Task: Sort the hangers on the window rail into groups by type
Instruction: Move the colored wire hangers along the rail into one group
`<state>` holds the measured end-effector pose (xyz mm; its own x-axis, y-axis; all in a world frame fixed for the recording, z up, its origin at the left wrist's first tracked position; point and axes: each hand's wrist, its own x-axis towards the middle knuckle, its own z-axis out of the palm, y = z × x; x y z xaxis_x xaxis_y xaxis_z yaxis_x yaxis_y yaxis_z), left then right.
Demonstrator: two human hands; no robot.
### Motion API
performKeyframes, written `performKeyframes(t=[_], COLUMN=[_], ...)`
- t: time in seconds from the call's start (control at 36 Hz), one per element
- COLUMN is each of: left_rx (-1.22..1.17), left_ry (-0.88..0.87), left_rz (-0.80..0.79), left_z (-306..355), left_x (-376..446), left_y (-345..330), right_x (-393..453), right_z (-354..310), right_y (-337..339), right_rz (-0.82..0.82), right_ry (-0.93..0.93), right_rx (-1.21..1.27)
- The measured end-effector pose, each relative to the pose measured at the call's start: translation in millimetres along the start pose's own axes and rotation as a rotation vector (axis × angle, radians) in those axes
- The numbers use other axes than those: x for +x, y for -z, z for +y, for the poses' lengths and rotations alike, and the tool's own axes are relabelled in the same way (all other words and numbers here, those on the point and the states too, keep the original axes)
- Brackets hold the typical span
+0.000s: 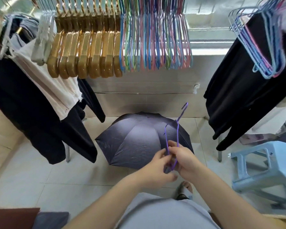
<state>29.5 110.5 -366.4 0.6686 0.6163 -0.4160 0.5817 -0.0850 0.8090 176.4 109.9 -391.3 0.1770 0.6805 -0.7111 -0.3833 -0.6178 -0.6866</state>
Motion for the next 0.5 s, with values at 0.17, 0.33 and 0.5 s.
performKeyframes(t=[0.17,0.33,0.5], left_rx=[0.13,0.125,0.2], left_ry=[-0.043,-0.258,-0.358], left_rz=[0.085,0.361,0.507], left_z=[30.2,117.4,190.6], left_x=[6.2,17.6,12.4], left_y=[42.3,128.0,183.4], right_x=[-0.1,-25.4,-70.9], right_z=[-36.4,-145.9,-229.6], right_y=[31.2,55.9,70.1], right_rz=[0.13,0.261,0.36], right_ry=[0.1,0.426,0.694], right_rx=[-0.194,-0.405,-0.482])
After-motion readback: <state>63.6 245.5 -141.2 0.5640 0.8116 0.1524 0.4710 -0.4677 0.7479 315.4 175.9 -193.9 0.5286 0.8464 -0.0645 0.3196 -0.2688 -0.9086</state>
